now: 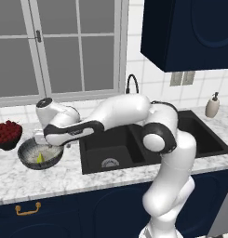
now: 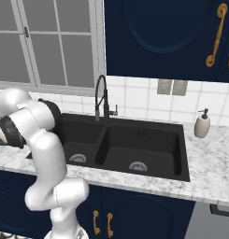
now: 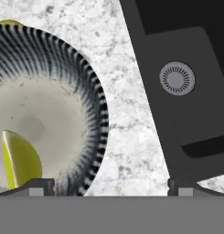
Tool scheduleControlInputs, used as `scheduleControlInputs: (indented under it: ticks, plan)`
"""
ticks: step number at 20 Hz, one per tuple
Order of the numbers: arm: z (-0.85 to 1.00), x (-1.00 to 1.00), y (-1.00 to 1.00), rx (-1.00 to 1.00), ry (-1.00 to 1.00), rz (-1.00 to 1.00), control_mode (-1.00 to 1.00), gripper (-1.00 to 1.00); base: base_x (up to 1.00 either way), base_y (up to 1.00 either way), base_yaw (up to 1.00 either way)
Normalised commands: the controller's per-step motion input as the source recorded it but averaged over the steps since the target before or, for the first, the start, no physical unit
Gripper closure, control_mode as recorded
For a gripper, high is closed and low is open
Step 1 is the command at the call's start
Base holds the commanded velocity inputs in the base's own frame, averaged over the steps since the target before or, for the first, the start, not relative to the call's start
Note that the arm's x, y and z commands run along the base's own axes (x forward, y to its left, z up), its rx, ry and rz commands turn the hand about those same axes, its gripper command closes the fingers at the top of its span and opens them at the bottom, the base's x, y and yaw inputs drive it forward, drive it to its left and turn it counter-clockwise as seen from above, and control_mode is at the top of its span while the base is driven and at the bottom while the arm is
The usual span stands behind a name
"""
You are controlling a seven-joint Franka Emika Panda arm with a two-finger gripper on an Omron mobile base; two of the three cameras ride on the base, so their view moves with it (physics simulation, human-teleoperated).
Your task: Pick the lemon wedge from the sink and place it in the bowl. Then pick the bowl and place it in the microwave. Then close the microwave door and press the start button.
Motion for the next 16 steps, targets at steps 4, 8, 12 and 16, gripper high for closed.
scheduleControlInputs:
  ticks: [4,8,12,16]
  plan:
    - [0.00,0.38,-0.35,0.25,0.06,0.00,-1.00,-1.00,0.00,0.00,0.00]
    - [-0.01,0.92,0.02,0.22,0.10,0.01,-1.00,-1.00,0.00,0.00,0.00]
    - [-0.11,0.77,0.27,0.09,0.16,0.04,-1.00,-1.00,0.00,0.00,0.00]
    - [-0.10,0.37,0.67,0.00,0.19,0.06,-1.00,-1.00,0.00,0.00,0.00]
